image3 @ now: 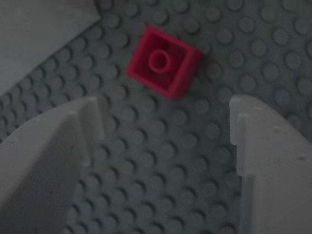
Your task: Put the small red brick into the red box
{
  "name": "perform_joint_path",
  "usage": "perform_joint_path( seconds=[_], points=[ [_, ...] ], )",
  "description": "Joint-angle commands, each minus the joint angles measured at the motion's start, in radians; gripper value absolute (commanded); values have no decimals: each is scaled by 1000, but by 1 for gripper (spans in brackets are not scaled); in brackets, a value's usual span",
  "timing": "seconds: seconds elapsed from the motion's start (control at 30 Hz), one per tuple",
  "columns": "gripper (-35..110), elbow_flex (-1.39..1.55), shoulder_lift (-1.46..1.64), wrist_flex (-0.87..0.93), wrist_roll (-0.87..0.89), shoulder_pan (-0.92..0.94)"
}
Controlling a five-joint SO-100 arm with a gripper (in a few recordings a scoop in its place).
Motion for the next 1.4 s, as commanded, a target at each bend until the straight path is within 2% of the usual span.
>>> perform_joint_path(
  seconds=[0.0, 1.2, 1.37],
  points=[
    [23, -109, 26, 18, -6, -3],
    [22, -238, -110, 3, 40, -14],
    [18, -242, -117, 8, 48, -21]
  ],
)
